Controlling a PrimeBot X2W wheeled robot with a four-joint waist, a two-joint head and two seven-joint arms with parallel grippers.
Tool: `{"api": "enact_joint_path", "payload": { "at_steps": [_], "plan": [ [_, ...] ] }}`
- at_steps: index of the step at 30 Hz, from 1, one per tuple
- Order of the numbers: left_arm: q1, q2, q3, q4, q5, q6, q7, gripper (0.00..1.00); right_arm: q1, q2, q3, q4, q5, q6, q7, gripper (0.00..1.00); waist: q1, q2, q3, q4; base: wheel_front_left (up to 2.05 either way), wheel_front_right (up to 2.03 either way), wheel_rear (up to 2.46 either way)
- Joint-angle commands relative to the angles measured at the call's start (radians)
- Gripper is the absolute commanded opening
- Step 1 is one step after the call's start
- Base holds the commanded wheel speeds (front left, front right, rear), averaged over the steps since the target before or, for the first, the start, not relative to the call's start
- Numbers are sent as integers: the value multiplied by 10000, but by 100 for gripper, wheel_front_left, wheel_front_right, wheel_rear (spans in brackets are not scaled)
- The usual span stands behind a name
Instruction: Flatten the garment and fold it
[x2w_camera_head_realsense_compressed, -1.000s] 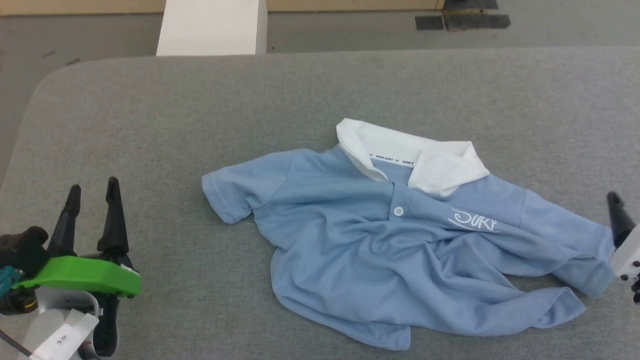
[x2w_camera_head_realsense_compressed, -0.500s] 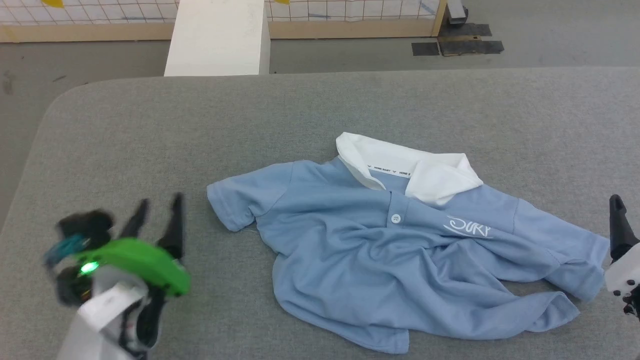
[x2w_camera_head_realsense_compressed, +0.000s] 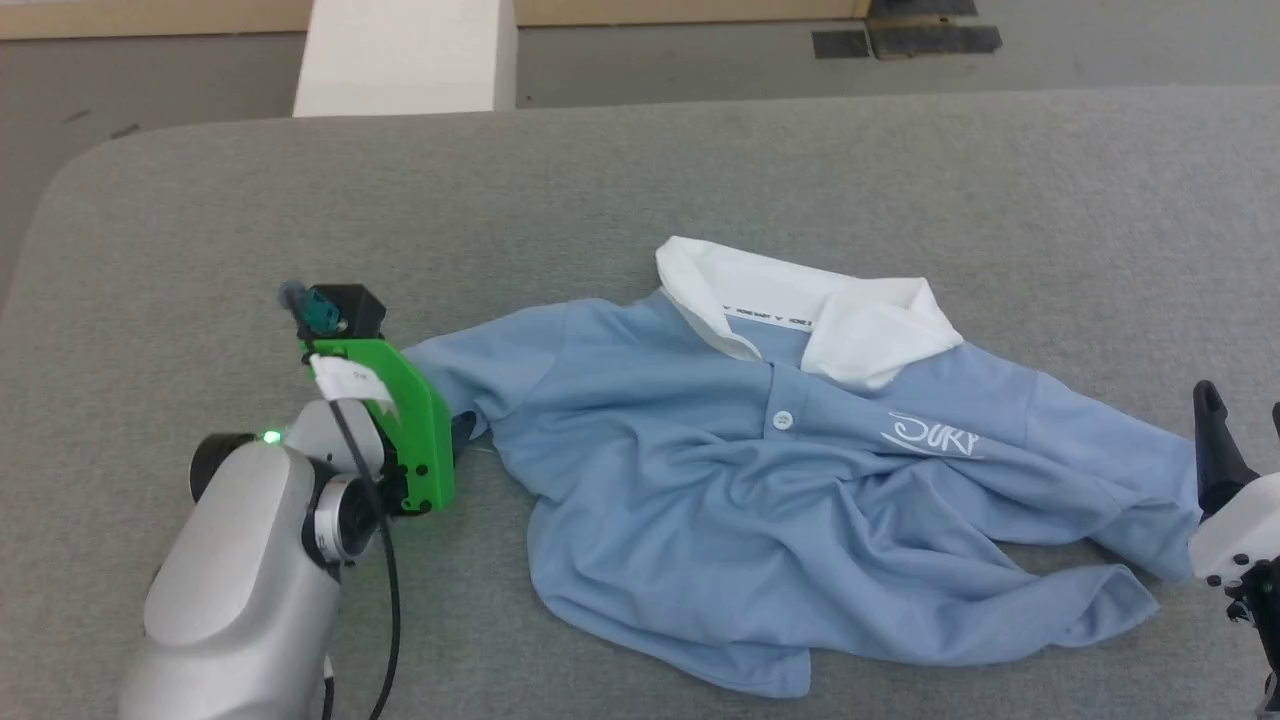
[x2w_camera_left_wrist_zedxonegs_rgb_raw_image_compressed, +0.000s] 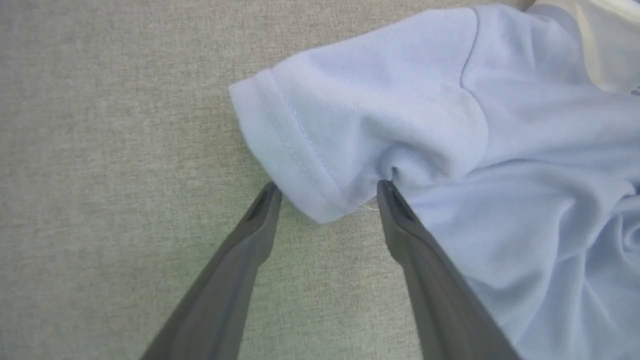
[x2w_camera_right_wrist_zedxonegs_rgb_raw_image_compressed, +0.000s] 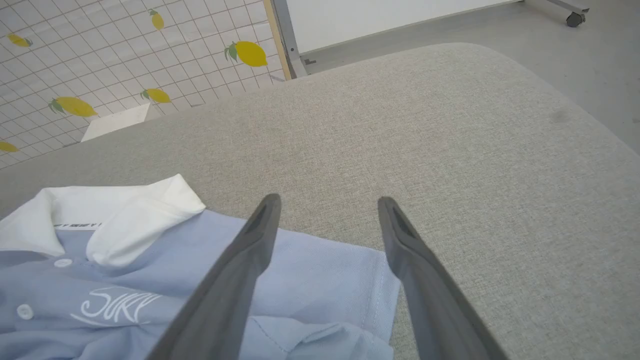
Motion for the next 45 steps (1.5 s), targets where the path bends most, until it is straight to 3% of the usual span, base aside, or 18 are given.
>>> {"api": "enact_joint_path", "payload": {
  "at_steps": [1, 10, 11, 12, 18, 22, 27, 33, 41, 42, 43, 45],
  "plan": [
    [-278, 106, -115, 257, 216, -3, 102, 100, -105, 11, 17, 30, 82, 35, -75, 100, 0, 47, 218, -202, 0, 0, 0],
    [-617, 237, -780, 1668, 567, -229, 817, 100, -94, 12, 54, 100, 178, 35, -216, 100, 0, 47, 520, -464, 0, 0, 0],
    [-574, 187, -789, 1756, 451, -290, 944, 36, -86, 12, 50, 114, 170, 35, -224, 100, 0, 47, 528, -465, 0, 0, 0],
    [-535, 147, -789, 1806, 342, -342, 1062, 0, -81, 12, 43, 124, 167, 35, -233, 100, 0, 47, 528, -460, 0, 0, 0],
    [-379, 55, -328, 1361, -466, -558, 1171, 0, -87, 12, -52, 236, 77, 35, -273, 100, 0, 47, 304, -268, 0, 0, 0],
    [-85, 223, 198, 275, -886, -630, 675, 0, -16, 12, -19, 325, -15, 35, -227, 100, 0, 47, 49, -63, 0, 0, 0],
    [1016, 678, 690, -1406, -1262, -388, 763, 0, 144, 12, -124, 420, -151, 35, -129, 100, 0, 47, -216, 279, 0, 0, 0],
    [2940, 824, 459, -2682, -1663, -98, 1586, 0, 173, 12, -77, 508, -182, 35, -57, 100, 0, 47, -349, 479, 0, 0, 0],
    [4348, 503, 84, -2846, -2083, 45, 1876, 0, 195, 12, -3, 589, -195, 35, -37, 100, 0, 47, -413, 516, 0, 0, 0],
    [4370, 483, 133, -2870, -2084, 65, 1770, 35, 207, 12, -4, 595, -194, 35, -37, 100, 0, 47, -424, 516, 0, 0, 0],
    [4377, 448, 199, -2911, -2136, 75, 1688, 100, 219, 12, -10, 603, -198, 35, -35, 100, 0, 47, -442, 518, 0, 0, 0],
    [4357, 448, 406, -3067, -2179, 127, 1462, 100, 236, 12, -35, 629, -195, 35, -36, 100, 0, 47, -491, 514, 0, 0, 0]
  ]
}}
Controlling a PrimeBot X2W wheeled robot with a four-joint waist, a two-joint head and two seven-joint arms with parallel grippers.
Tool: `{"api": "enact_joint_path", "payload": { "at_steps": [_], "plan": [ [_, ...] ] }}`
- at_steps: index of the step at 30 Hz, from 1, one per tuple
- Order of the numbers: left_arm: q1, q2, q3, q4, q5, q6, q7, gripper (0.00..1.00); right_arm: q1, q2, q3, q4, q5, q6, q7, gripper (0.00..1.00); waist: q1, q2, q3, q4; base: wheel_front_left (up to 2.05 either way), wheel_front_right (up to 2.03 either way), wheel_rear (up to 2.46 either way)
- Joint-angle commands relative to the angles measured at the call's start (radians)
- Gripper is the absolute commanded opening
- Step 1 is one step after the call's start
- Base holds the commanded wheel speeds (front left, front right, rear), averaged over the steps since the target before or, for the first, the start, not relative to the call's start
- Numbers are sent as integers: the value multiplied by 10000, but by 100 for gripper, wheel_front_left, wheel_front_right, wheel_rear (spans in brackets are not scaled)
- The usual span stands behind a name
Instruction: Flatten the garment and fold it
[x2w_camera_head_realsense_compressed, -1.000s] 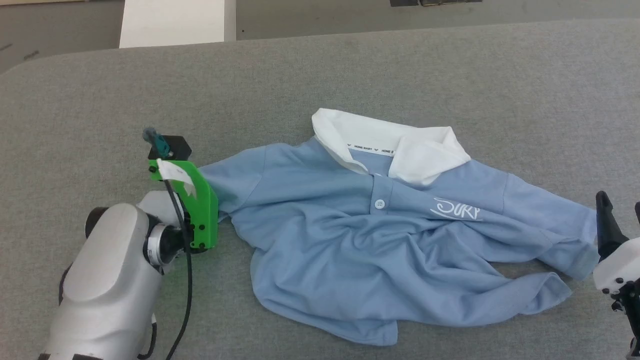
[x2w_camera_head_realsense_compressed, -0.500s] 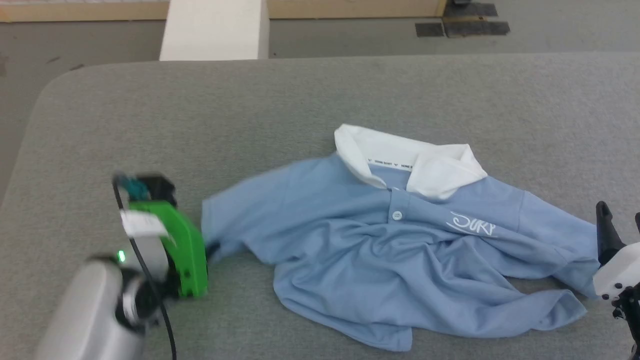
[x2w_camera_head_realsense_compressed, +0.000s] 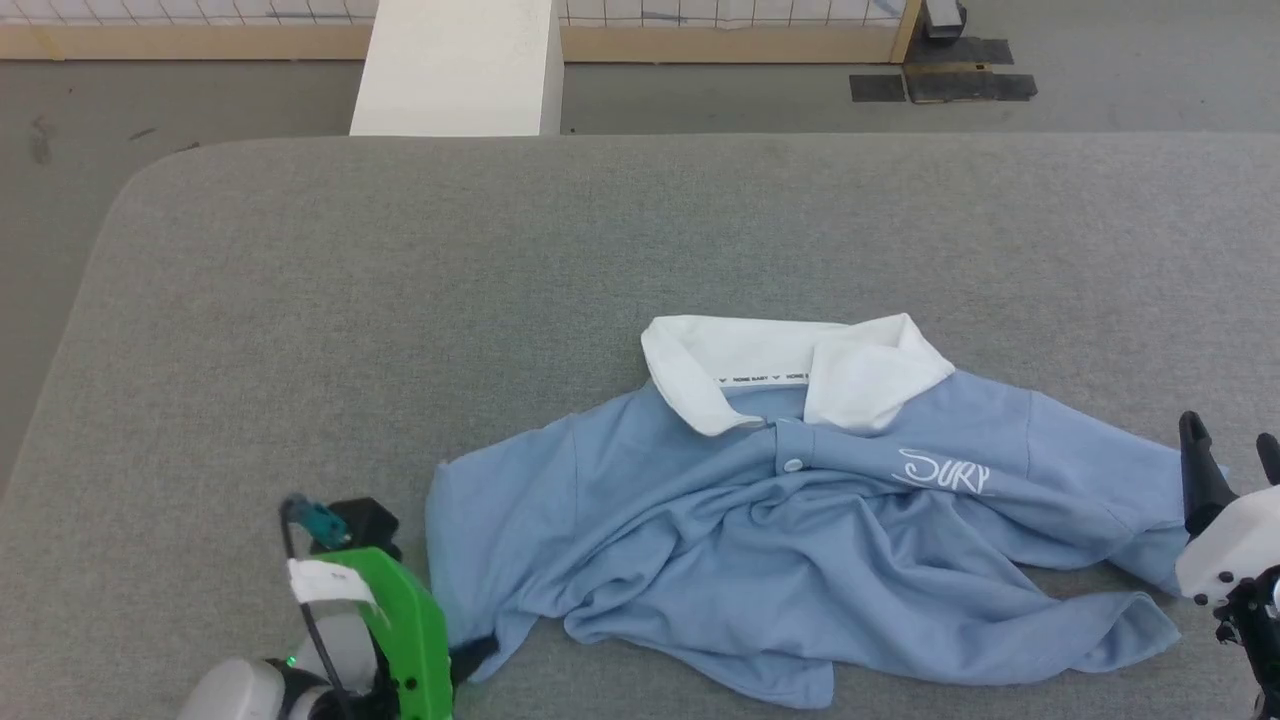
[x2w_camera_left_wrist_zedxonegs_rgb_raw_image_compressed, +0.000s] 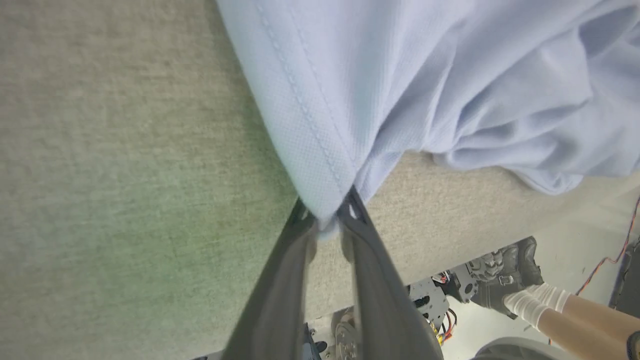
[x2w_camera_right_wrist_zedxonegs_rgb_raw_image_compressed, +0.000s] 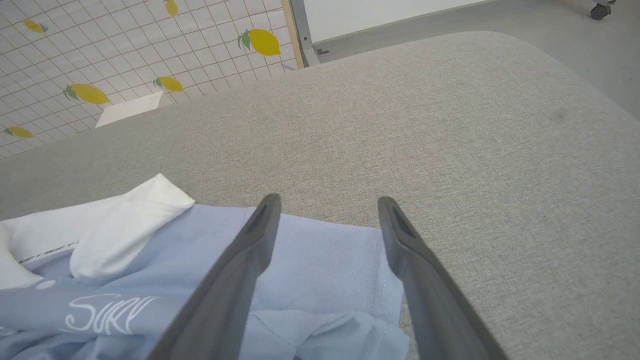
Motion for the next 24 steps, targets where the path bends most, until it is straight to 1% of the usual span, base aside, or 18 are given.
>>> {"api": "enact_joint_path", "payload": {
  "at_steps": [1, 3, 7, 9, 12, 16, 21, 24],
  "plan": [
    [137, 28, 177, -147, -50, 77, -123, 100, 127, 7, -8, 39, -13, 35, 28, 100, 0, 47, -53, -10, 0, 0, 0],
    [124, 37, 496, -512, -209, 111, -351, 100, 139, 7, -33, 90, 20, 35, 11, 100, 0, 47, -128, -23, 0, 0, 0],
    [136, 262, 1163, -1410, -273, 349, -701, 100, 170, 7, -40, 196, -6, 35, -25, 100, 0, 47, -230, -48, 0, 0, 0],
    [45, 413, 1414, -1817, -110, 453, -925, 100, 171, 7, -52, 227, 7, 35, -39, 100, 0, 47, -238, -37, 0, 0, 0],
    [-355, 615, 1601, -2090, 353, 468, -1406, 100, 149, 7, -59, 262, 44, 35, -55, 100, 0, 47, -208, -29, 0, 0, 0],
    [-1133, 740, 1355, -1732, 791, 250, -1630, 100, 60, 7, -21, 289, 49, 35, -56, 100, 0, 47, -71, -72, 0, 0, 0],
    [-2375, 925, 574, -563, 1454, -378, -1642, 100, -78, 7, 80, 267, 41, 35, -63, 100, 0, 47, 187, -238, 0, 0, 0],
    [-2877, 897, 77, 184, 1642, -683, -1377, 100, -120, 7, 95, 254, 43, 35, -72, 100, 0, 47, 351, -342, 0, 0, 0]
  ]
}}
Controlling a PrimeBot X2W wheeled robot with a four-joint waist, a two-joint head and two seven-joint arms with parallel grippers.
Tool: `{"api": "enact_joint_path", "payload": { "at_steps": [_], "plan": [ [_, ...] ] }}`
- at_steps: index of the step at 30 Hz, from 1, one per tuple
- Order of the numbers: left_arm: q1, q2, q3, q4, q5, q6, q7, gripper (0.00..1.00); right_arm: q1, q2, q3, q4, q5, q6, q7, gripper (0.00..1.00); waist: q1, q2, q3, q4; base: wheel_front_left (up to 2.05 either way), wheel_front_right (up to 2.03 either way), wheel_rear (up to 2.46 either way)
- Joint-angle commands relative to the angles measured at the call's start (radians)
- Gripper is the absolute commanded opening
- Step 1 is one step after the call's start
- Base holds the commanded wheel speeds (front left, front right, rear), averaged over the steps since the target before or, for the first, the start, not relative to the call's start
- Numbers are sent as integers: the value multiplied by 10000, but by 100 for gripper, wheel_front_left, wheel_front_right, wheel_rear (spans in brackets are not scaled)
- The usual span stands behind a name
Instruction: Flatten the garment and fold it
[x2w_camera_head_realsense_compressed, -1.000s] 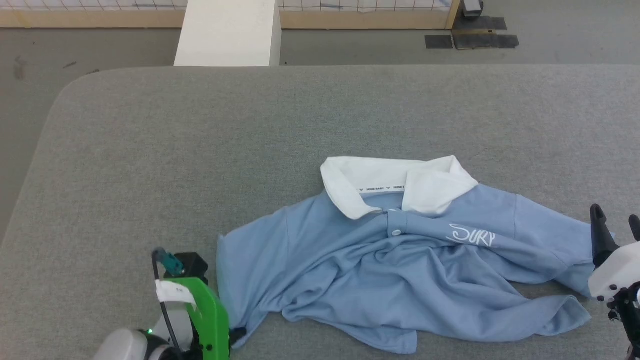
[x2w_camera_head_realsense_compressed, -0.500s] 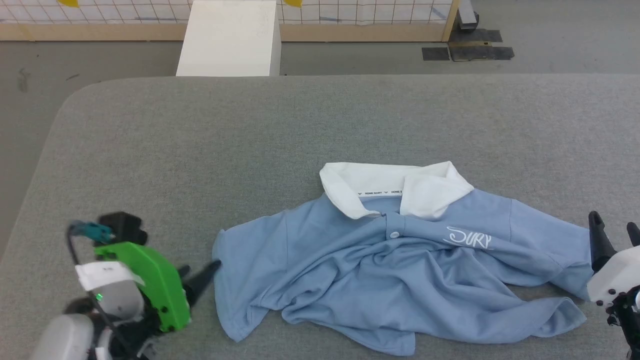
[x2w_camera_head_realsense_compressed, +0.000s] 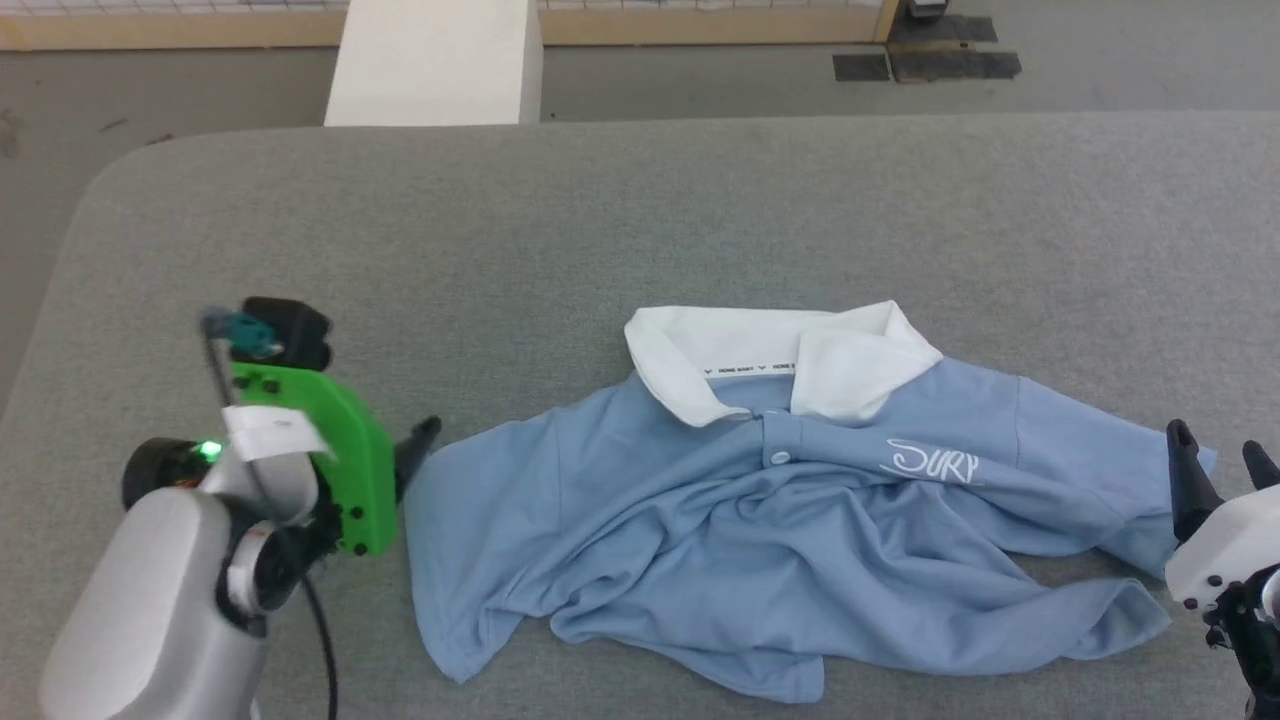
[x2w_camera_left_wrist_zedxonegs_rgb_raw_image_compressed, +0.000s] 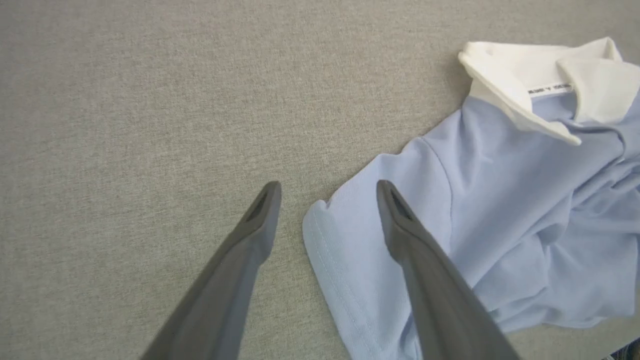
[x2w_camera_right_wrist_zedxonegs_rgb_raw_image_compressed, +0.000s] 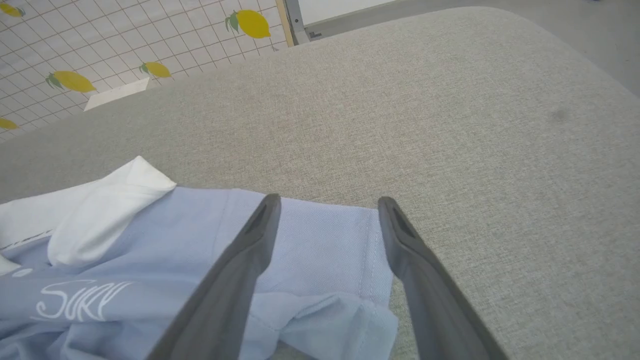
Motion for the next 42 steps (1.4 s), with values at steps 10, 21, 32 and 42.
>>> {"api": "enact_joint_path", "payload": {
  "at_steps": [10, 21, 32, 42],
  "plan": [
    [-891, -35, -1096, 2205, 455, -511, 927, 100, -213, 7, -58, -46, 35, 35, -129, 100, 0, 47, 533, -365, 0, 0, 0],
    [-664, -347, -1333, 3026, 85, -587, 1160, 0, -294, 7, 4, 76, 99, 35, -229, 100, 0, 47, 607, -432, 0, 0, 0],
    [63, -394, 514, 1255, -1009, 50, -629, 0, -370, -3, -165, -401, -437, 35, 335, 100, 0, 47, 518, -514, 0, 0, 0],
    [1551, -28, 1500, -1095, -1325, 528, -1212, 0, -1616, -1387, 546, -118, -1216, 35, 2865, 100, 0, 47, 1332, -513, 0, 0, 0]
  ]
}}
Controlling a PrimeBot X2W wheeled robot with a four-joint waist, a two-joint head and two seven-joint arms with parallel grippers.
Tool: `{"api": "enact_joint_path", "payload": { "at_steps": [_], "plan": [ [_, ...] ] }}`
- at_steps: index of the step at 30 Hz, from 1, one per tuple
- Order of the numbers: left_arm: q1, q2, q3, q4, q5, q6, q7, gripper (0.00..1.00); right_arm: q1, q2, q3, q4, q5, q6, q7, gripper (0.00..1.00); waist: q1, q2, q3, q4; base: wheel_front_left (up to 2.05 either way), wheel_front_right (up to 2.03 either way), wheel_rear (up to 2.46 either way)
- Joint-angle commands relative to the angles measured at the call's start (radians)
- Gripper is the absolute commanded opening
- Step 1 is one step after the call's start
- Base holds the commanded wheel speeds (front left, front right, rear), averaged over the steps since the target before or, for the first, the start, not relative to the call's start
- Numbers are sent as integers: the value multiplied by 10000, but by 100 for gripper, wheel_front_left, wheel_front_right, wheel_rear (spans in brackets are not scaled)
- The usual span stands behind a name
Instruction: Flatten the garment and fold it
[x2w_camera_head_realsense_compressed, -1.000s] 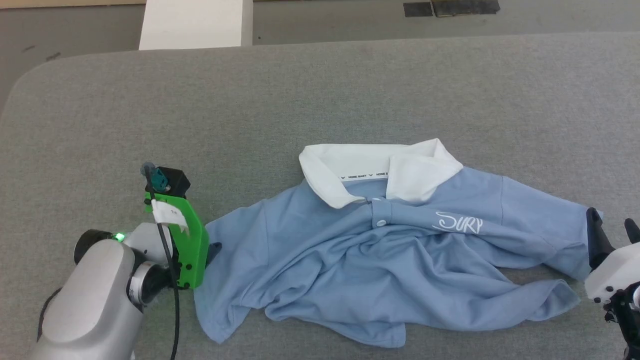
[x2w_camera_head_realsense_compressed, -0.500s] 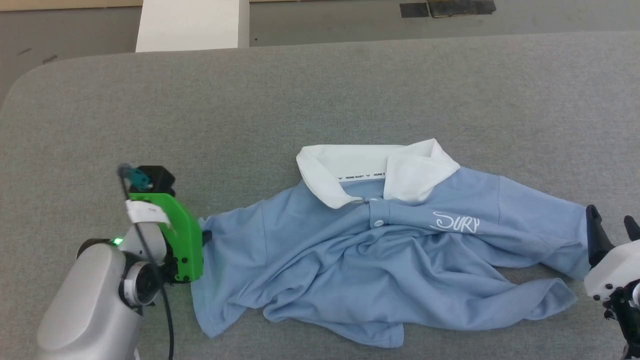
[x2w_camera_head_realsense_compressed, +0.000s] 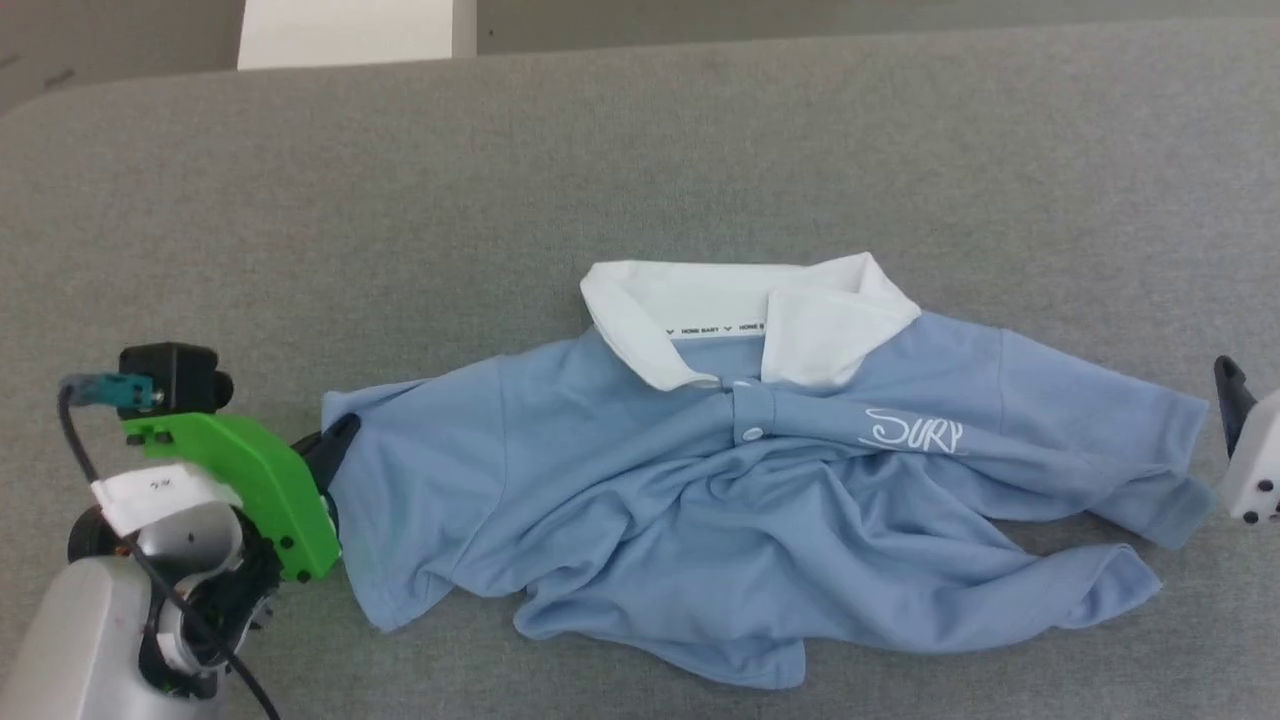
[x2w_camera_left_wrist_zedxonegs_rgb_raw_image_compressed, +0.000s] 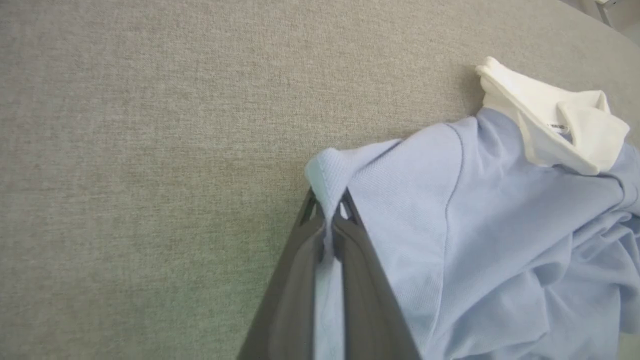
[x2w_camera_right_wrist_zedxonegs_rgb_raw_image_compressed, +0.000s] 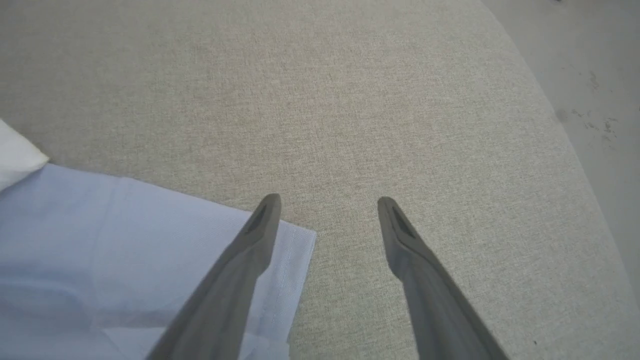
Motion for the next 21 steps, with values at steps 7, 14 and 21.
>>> {"api": "enact_joint_path", "payload": {
  "at_steps": [7, 14, 21],
  "plan": [
    [506, 230, 255, -842, -241, 142, 5, 0, -568, -201, 476, 570, -390, 33, 2012, 100, -1, 47, 917, 160, 0, 0, 0],
    [583, 347, 360, -1036, -301, 146, 14, 0, -602, 193, 989, 783, -433, 33, 3056, 100, -1, 47, 1270, 182, 0, 0, 0],
    [532, 342, 401, -920, -368, 56, -140, 0, -495, 219, 1352, 623, 56, 33, 3879, 0, -1, 47, 1269, 172, 0, 0, 0]
  ]
}}
